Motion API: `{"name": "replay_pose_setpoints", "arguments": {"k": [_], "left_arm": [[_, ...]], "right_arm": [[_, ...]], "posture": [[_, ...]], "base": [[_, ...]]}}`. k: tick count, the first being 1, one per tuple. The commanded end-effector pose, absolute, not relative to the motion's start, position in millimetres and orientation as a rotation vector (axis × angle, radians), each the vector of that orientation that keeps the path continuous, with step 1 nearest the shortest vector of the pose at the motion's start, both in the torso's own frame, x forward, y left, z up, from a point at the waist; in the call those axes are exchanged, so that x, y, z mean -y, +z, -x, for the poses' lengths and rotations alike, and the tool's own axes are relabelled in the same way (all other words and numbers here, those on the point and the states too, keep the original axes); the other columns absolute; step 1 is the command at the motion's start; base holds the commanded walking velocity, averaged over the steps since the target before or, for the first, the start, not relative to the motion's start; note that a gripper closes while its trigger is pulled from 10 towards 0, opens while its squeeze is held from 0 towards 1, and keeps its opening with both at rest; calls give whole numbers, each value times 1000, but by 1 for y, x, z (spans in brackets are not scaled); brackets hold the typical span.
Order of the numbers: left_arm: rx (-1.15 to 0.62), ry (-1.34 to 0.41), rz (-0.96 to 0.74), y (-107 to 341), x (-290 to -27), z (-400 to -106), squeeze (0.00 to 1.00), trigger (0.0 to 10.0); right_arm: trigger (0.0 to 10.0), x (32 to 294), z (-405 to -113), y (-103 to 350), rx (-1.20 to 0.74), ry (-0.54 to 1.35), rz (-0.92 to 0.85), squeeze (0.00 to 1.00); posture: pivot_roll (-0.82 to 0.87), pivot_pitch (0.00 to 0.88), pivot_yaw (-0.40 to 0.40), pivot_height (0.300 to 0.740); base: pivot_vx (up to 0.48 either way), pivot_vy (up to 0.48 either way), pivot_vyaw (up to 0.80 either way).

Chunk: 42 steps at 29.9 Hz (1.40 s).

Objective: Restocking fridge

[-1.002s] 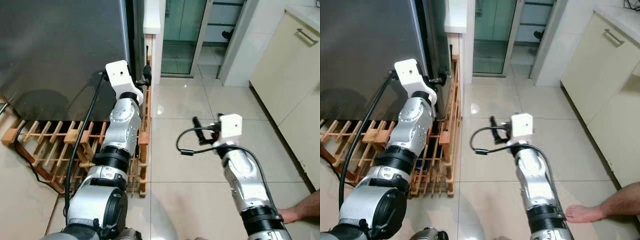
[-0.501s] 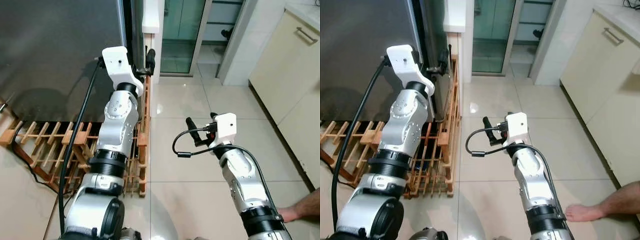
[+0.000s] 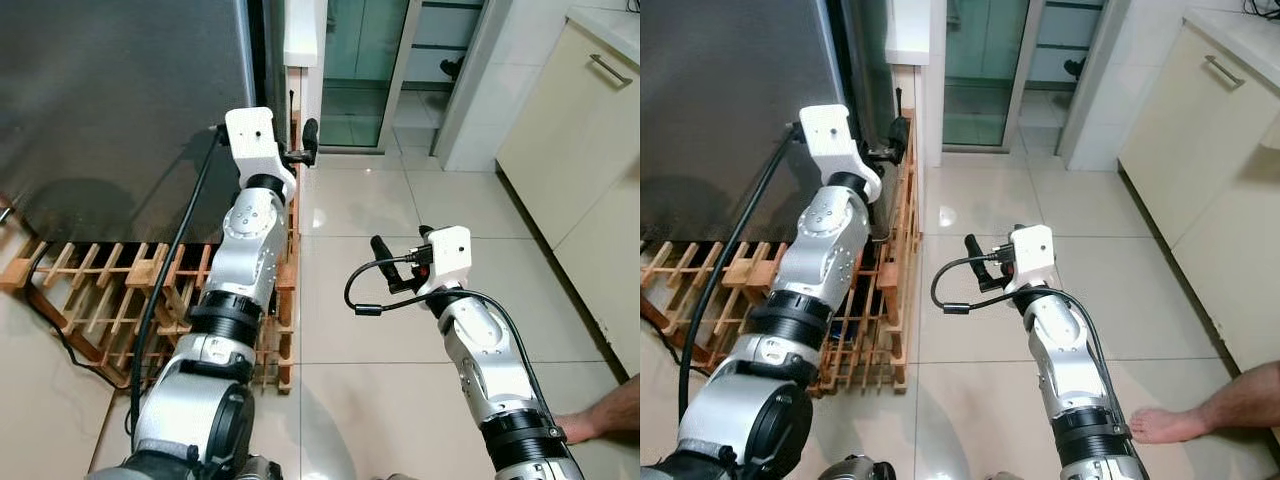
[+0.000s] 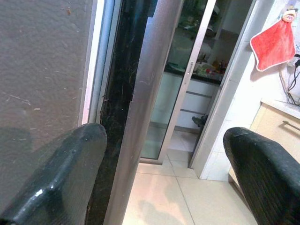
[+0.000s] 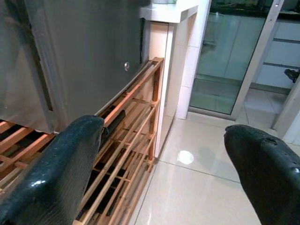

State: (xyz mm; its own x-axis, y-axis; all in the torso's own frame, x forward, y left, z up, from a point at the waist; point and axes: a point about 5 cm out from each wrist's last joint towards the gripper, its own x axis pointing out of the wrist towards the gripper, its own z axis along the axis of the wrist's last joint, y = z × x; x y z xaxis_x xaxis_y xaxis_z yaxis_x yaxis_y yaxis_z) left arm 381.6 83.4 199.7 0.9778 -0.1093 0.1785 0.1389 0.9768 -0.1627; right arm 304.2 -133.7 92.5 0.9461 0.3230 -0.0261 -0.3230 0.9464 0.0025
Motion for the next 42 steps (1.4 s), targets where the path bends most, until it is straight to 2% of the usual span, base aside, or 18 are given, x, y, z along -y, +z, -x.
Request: {"name": "replay_pose_setpoints", "arguments": {"k": [1,7,12,14,18,19,20,23,26,29,30,31,34,35,36,37,39,42], "left_arm": [[200,-155,161,213,-74,-385,0,10000],[146,-75,144,208,-78,-395,0,10000],[103,-314,245,210,-32,-391,0,10000],[95,-367,279,211,-24,-389,0,10000],[165,-641,334,227,17,-373,0,10000],[165,-641,334,227,17,-373,0,10000],[198,-774,388,236,33,-363,0,10000],[252,-859,362,240,40,-353,0,10000],[283,-843,344,238,28,-353,0,10000],[318,-698,311,221,-25,-356,0,10000],[318,-698,311,221,-25,-356,0,10000],[314,-658,308,216,-39,-356,0,10000],[267,-338,254,183,-126,-356,0,10000],[244,-245,233,174,-149,-354,0,10000],[244,-245,233,174,-149,-354,0,10000],[191,-111,219,159,-180,-349,0,10000],[164,-42,189,149,-196,-341,0,10000],[128,27,190,138,-205,-330,0,10000]], "right_arm": [[10000,133,-305,92,-41,334,0,0],[10000,131,-303,91,-43,337,-1,0],[10000,129,-303,91,-44,337,-6,0],[10000,129,-302,91,-43,337,-7,0],[10000,130,-301,90,-45,333,-7,0],[10000,130,-301,90,-45,333,-7,0],[10000,131,-300,89,-48,328,-7,0],[10000,131,-299,89,-49,319,-7,0],[10000,131,-298,90,-42,310,-9,0],[10000,136,-297,96,-19,279,-22,0],[10000,136,-297,96,-19,279,-22,0],[10000,136,-296,97,-14,274,-25,0],[10000,139,-294,96,-14,277,-22,0],[10000,139,-295,95,-19,280,-20,0],[10000,139,-295,95,-19,280,-20,0],[10000,140,-297,94,-26,285,-18,0],[10000,139,-300,94,-27,296,-13,0],[10000,139,-303,96,-24,302,-8,0]], "posture": [[-90,0,-15,740],[-99,0,-5,740],[-106,0,1,740],[-107,0,1,740],[-117,0,8,740],[-117,0,8,740],[-118,0,9,740],[-129,0,19,740],[-134,0,22,740],[-136,0,27,740],[-136,0,27,740],[-131,0,25,740],[-88,0,2,740],[-82,0,-2,740],[-82,0,-2,740],[-65,0,-11,740],[-42,0,-26,740],[-25,0,-37,740]], "base": [[0,0,0],[0,0,0],[0,0,0],[0,0,0],[0,0,0],[0,0,0],[0,0,0],[0,0,0],[0,0,0],[0,0,0],[0,0,0],[0,0,0],[0,0,0],[0,0,0],[0,0,0],[0,0,0],[0,0,0],[0,-320,438]]}}
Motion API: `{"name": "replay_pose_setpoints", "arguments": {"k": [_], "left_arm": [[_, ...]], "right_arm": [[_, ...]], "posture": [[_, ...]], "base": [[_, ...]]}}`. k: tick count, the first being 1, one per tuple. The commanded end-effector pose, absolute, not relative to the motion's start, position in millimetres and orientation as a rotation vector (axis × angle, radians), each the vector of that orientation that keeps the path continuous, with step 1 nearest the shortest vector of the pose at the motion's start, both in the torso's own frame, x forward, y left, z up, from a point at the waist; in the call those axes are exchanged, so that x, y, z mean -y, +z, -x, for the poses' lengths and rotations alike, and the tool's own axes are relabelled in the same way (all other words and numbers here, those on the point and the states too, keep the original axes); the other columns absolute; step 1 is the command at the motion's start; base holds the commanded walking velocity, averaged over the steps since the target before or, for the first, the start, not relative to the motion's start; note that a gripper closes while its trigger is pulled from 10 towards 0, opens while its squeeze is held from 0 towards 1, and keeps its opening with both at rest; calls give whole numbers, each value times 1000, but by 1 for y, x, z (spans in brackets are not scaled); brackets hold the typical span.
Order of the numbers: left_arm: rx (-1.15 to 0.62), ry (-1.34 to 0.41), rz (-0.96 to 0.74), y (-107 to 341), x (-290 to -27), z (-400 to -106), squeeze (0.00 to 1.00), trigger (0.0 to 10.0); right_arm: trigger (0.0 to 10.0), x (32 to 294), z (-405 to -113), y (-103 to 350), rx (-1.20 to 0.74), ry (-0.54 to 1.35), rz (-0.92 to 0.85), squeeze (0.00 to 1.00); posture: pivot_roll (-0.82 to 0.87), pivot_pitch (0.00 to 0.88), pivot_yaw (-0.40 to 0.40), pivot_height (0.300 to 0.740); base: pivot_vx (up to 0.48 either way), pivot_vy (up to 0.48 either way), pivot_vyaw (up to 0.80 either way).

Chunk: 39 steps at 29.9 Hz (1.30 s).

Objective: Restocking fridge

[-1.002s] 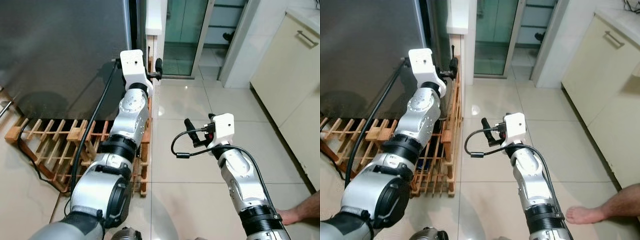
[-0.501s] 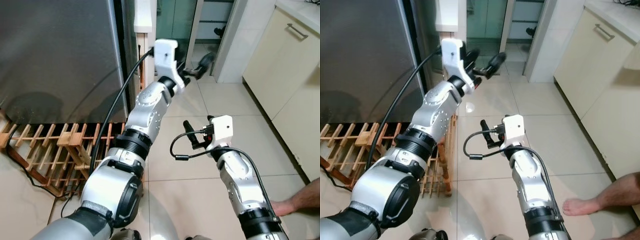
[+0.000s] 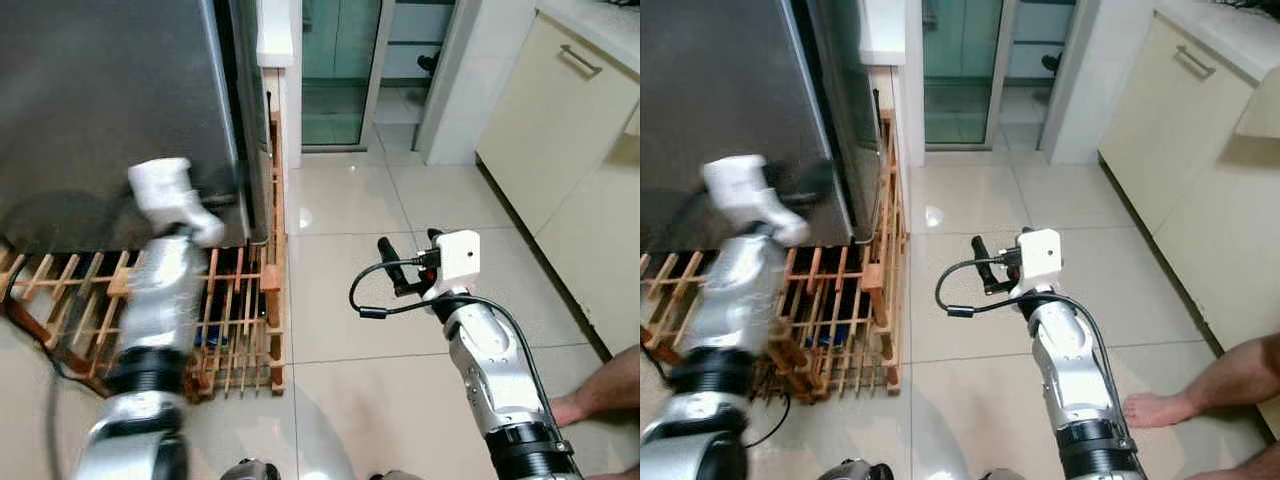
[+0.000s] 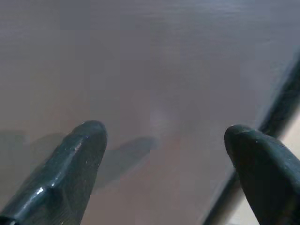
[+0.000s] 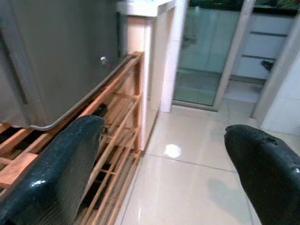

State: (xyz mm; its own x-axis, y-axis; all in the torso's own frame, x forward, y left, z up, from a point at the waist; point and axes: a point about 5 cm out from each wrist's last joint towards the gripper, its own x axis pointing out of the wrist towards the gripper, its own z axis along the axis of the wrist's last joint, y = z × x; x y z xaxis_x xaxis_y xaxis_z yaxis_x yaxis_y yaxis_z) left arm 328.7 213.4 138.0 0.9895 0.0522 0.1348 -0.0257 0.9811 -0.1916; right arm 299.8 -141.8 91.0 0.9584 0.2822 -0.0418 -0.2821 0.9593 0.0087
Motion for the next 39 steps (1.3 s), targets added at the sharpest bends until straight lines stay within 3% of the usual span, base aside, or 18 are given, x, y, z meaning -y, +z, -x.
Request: {"name": "replay_pose_setpoints", "arguments": {"k": [1,6,19,23,26,29,31,34,37,39], "left_arm": [[117,44,186,136,-206,-327,0,10000],[113,10,153,139,-169,-325,0,10000],[158,-78,109,165,-138,-346,0,10000],[152,-79,58,160,-149,-338,0,10000],[122,-53,-58,140,-185,-308,0,10000],[66,22,58,117,-224,-265,0,10000],[71,68,88,117,-233,-247,0,10000],[62,66,138,117,-213,-245,0,10000],[133,10,189,134,-178,-264,0,10000],[161,40,210,146,-174,-279,0,10000]], "right_arm": [[10000,139,-304,96,-24,303,-6,0],[10000,137,-310,99,-21,313,-3,0],[10000,141,-310,100,-4,273,5,0],[10000,146,-302,103,26,244,-1,0],[10000,156,-281,106,69,215,-24,0],[10000,167,-255,102,81,186,-27,0],[10000,172,-245,100,81,174,-26,0],[10000,172,-245,94,42,170,-37,0],[10000,156,-258,94,27,236,-47,0],[10000,150,-266,99,35,259,-50,0]], "posture": [[-25,0,-37,740],[-11,0,-41,740],[-61,0,-16,740],[-74,0,-5,740],[-74,0,-4,740],[-61,0,-6,740],[-57,0,-13,740],[-41,0,-34,740],[-34,0,-40,740],[-30,0,-41,740]], "base": [[0,-480,656],[0,-480,604],[0,-480,536],[0,-198,0],[0,0,0],[0,0,0],[0,0,0],[0,0,0],[339,0,0],[439,0,0]]}}
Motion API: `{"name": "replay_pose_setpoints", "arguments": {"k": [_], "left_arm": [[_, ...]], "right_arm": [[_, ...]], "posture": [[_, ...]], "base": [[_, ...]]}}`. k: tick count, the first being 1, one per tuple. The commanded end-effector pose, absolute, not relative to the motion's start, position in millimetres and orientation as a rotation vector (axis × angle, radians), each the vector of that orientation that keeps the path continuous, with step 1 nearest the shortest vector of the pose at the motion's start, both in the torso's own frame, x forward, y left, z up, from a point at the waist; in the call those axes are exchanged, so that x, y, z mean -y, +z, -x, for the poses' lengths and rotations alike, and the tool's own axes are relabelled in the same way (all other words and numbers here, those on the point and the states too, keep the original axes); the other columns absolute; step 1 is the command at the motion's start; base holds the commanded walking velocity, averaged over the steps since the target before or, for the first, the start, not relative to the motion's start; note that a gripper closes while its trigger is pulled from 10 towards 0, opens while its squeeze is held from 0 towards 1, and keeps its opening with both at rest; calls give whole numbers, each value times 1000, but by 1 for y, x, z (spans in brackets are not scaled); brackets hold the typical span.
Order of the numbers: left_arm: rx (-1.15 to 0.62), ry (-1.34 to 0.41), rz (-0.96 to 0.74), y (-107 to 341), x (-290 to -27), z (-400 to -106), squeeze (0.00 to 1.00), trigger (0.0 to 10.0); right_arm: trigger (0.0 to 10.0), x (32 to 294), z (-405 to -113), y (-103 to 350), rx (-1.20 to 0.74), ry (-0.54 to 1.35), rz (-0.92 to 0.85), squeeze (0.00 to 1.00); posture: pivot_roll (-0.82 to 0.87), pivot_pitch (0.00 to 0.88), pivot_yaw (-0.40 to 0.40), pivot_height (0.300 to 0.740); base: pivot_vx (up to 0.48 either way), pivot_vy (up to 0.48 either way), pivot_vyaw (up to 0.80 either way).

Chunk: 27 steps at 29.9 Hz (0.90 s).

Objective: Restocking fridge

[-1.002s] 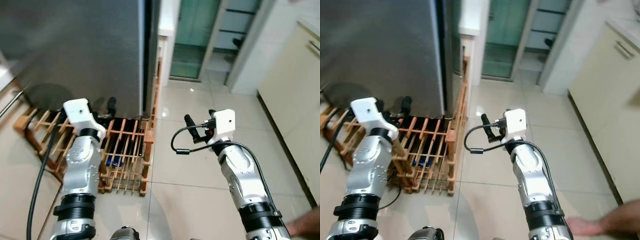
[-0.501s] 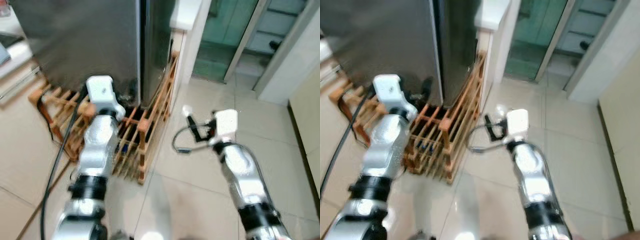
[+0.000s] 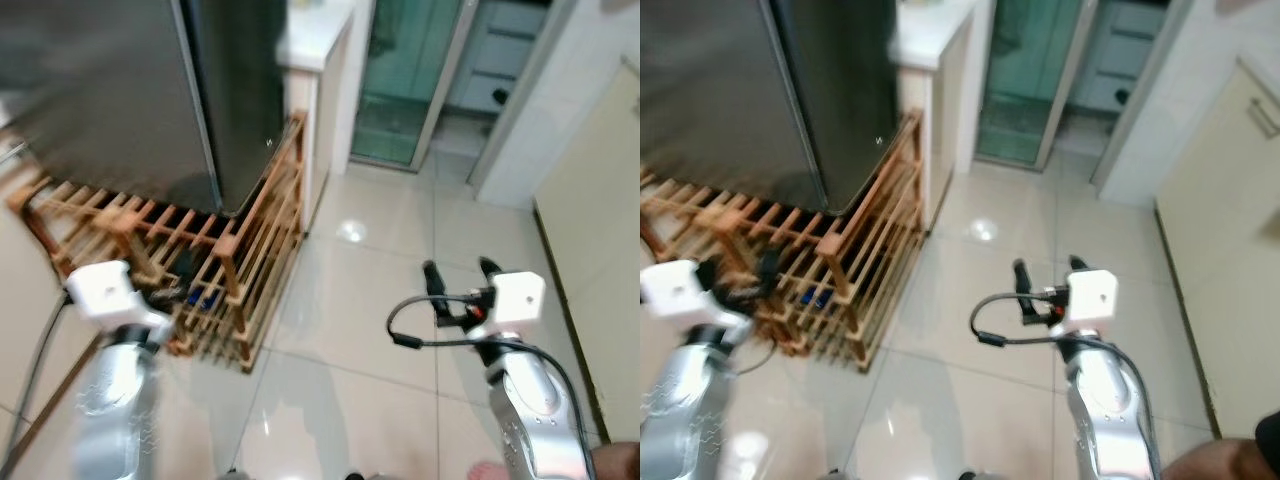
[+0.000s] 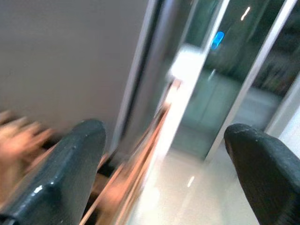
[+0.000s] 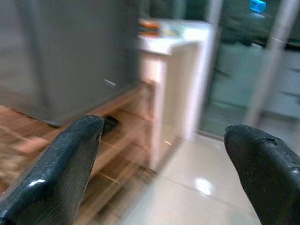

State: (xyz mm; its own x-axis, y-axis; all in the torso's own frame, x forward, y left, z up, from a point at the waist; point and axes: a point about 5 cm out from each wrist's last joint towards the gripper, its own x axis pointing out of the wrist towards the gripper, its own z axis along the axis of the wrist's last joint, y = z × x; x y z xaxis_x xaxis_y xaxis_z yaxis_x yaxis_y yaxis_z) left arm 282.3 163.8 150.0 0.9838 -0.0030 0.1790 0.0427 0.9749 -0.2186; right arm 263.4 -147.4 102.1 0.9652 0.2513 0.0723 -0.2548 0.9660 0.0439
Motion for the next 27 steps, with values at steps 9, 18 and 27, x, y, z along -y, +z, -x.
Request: {"name": "replay_pose_setpoints", "arguments": {"k": [9,18,27], "left_arm": [[160,76,200,160,-183,-301,0,10000],[220,-83,143,173,-157,-304,0,10000],[240,-68,148,182,-160,-311,0,10000]], "right_arm": [[10000,153,-281,101,35,221,-64,0],[10000,154,-284,102,42,216,-59,0],[10000,151,-284,100,38,229,-56,0]], "posture": [[-38,0,-16,740],[-46,0,-11,740],[-46,0,-19,740]], "base": [[440,0,0],[442,0,0],[52,0,0]]}}
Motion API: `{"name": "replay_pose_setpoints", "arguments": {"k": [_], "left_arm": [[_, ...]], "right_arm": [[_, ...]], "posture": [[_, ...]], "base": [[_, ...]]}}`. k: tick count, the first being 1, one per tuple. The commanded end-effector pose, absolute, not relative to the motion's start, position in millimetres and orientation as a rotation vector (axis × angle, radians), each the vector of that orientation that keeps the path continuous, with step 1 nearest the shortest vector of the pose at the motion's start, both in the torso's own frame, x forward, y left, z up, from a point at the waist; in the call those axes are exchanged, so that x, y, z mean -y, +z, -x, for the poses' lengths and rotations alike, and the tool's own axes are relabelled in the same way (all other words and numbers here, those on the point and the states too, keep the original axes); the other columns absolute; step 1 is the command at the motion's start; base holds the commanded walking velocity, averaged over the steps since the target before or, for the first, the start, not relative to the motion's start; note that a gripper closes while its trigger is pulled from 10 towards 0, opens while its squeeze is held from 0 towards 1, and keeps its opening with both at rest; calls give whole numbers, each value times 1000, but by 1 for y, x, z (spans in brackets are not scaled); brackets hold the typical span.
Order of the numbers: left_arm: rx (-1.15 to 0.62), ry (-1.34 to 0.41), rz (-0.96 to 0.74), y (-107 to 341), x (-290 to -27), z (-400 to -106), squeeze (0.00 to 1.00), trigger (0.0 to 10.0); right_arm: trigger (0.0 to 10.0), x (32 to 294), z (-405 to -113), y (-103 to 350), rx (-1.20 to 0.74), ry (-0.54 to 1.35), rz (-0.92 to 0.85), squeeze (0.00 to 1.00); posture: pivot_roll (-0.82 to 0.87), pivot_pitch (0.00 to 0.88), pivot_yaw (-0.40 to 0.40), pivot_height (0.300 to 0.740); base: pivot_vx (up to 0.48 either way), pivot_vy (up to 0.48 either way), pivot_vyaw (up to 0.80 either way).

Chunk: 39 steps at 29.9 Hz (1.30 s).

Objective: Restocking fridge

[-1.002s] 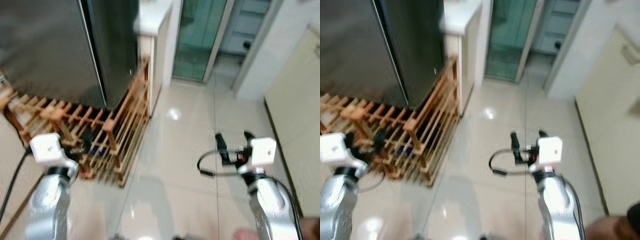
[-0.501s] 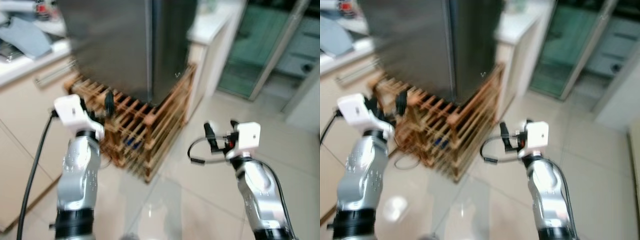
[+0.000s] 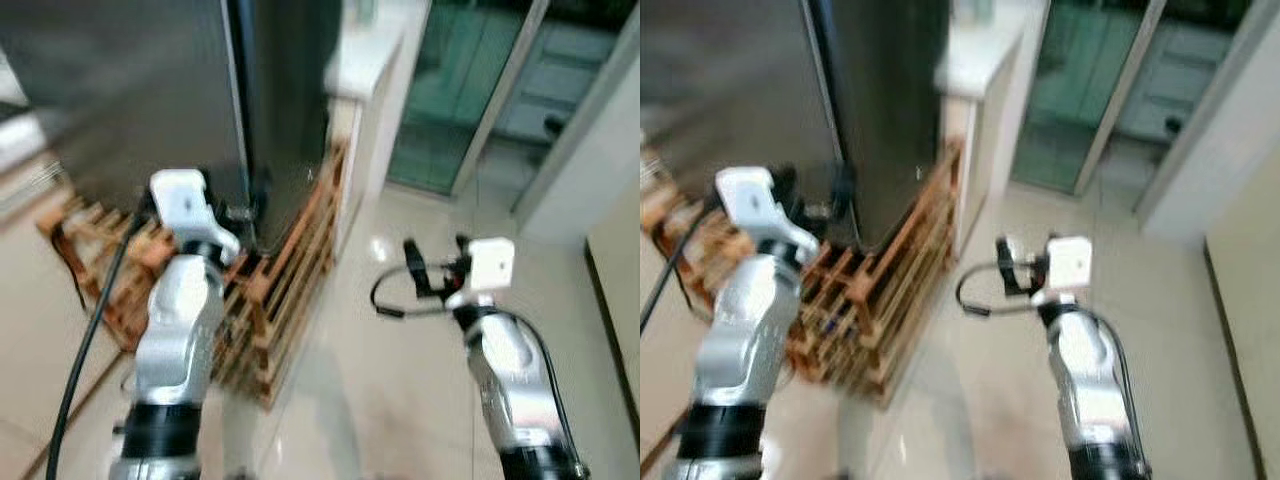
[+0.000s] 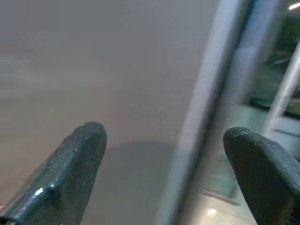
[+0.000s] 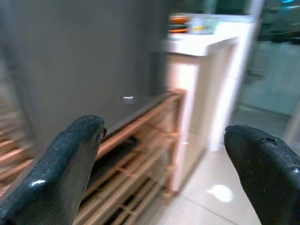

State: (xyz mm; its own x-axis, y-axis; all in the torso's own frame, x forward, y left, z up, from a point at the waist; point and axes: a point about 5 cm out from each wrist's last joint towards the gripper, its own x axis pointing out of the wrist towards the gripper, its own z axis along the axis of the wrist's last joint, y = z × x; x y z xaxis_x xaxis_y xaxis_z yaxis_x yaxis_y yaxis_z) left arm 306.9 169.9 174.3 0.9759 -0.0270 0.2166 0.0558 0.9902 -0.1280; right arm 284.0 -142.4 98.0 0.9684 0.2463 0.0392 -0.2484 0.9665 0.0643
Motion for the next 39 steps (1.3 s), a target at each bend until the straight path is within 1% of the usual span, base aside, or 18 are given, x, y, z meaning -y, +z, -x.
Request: {"name": "replay_pose_setpoints", "arguments": {"k": [1,3,9,13,14,19,27,34,38,39], "left_arm": [[246,-72,138,184,-160,-314,0,10000],[240,-82,128,187,-156,-320,0,10000],[181,-152,79,191,-120,-355,0,10000],[169,-159,88,192,-115,-362,0,10000],[162,-164,85,194,-109,-369,0,10000],[152,-170,91,195,-105,-375,0,10000],[90,-116,107,187,-105,-390,0,10000],[80,-114,125,186,-102,-393,0,10000],[92,-137,141,191,-95,-396,0,10000],[104,-158,143,196,-89,-398,0,10000]], "right_arm": [[10000,151,-285,100,38,231,-57,0],[10000,151,-286,100,38,234,-57,0],[10000,144,-293,103,47,255,-62,0],[10000,145,-295,104,50,252,-62,0],[10000,146,-296,105,55,245,-61,0],[10000,148,-296,106,59,240,-61,0],[10000,149,-295,103,54,236,-56,0],[10000,148,-294,103,51,236,-56,0],[10000,148,-294,102,49,236,-57,0],[10000,148,-294,102,48,235,-57,0]], "posture": [[-44,0,-23,740],[-40,0,-27,740],[-44,0,-32,740],[-55,0,-27,740],[-63,0,-23,740],[-70,0,-22,740],[-86,0,-15,740],[-89,0,-10,740],[-93,0,-6,740],[-95,0,-5,740]], "base": [[0,0,0],[0,0,0],[0,0,0],[0,0,0],[0,0,0],[0,0,0],[0,0,0],[0,0,0],[0,0,0],[0,0,0]]}}
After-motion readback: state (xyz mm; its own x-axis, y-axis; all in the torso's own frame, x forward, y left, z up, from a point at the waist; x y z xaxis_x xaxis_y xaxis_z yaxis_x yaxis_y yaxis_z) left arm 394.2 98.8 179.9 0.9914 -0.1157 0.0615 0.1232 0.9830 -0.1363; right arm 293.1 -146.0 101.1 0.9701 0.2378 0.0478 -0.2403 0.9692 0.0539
